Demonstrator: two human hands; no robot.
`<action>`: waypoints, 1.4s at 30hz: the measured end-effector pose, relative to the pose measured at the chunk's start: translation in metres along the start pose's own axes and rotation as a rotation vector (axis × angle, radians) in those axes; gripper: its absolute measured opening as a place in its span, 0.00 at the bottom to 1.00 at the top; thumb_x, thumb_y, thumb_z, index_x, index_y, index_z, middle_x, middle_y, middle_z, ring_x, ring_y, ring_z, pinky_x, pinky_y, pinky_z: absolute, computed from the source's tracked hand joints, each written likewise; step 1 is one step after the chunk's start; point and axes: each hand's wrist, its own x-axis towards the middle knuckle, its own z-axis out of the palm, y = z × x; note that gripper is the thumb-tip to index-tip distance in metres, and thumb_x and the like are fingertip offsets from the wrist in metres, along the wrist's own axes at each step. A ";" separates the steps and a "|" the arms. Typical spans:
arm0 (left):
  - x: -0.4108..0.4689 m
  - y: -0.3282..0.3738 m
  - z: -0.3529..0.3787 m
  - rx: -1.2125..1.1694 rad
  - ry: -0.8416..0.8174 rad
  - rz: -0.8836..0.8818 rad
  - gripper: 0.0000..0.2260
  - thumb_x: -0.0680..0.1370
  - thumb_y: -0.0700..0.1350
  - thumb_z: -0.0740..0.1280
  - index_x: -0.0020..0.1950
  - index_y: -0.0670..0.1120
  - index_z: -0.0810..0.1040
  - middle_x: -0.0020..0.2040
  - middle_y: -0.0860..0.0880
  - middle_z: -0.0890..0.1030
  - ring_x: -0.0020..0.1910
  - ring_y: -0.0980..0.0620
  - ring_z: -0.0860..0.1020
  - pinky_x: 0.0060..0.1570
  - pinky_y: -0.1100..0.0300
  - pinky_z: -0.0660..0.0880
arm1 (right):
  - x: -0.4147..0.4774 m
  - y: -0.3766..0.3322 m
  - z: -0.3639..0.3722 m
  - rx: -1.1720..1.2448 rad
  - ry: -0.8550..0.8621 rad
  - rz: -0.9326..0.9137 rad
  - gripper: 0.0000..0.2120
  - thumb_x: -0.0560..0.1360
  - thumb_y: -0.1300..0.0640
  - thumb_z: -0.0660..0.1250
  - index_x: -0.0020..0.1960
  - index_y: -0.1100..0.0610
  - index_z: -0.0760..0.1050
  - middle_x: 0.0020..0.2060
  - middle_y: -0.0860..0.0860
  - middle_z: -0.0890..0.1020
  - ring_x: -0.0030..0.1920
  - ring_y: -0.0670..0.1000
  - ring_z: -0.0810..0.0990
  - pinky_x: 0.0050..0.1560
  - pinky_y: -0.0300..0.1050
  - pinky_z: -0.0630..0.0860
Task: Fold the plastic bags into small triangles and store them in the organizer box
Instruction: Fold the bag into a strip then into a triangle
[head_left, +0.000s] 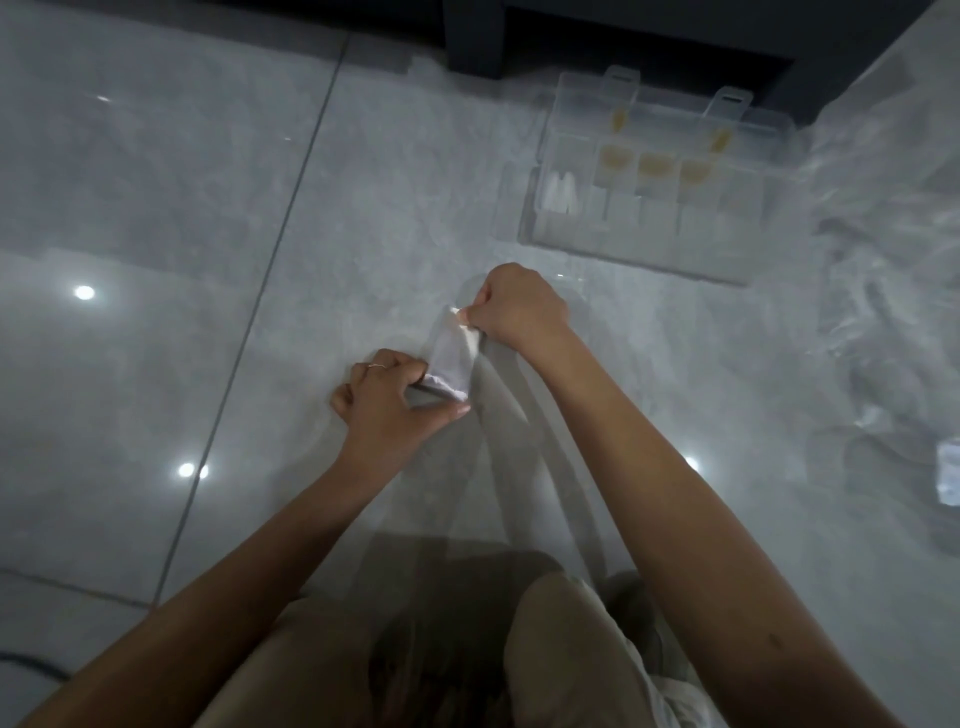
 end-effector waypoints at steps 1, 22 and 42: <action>0.000 0.000 0.001 0.005 0.006 0.000 0.14 0.68 0.55 0.76 0.45 0.52 0.75 0.53 0.57 0.67 0.62 0.49 0.66 0.52 0.59 0.53 | 0.000 0.000 0.000 0.004 -0.005 -0.002 0.15 0.72 0.47 0.71 0.54 0.55 0.79 0.51 0.52 0.82 0.53 0.54 0.80 0.46 0.44 0.72; -0.002 -0.005 -0.002 0.032 0.066 0.082 0.21 0.67 0.58 0.75 0.53 0.46 0.80 0.60 0.49 0.73 0.63 0.47 0.68 0.59 0.55 0.60 | 0.000 0.001 -0.002 -0.019 -0.019 -0.014 0.13 0.73 0.46 0.70 0.51 0.55 0.80 0.47 0.50 0.83 0.50 0.53 0.80 0.44 0.43 0.70; -0.038 -0.041 -0.003 0.664 -0.103 0.700 0.30 0.78 0.60 0.53 0.73 0.43 0.69 0.73 0.46 0.69 0.71 0.46 0.69 0.65 0.43 0.59 | -0.016 -0.003 0.006 -0.155 0.139 -0.070 0.15 0.77 0.48 0.66 0.58 0.57 0.75 0.54 0.53 0.80 0.55 0.55 0.78 0.44 0.44 0.67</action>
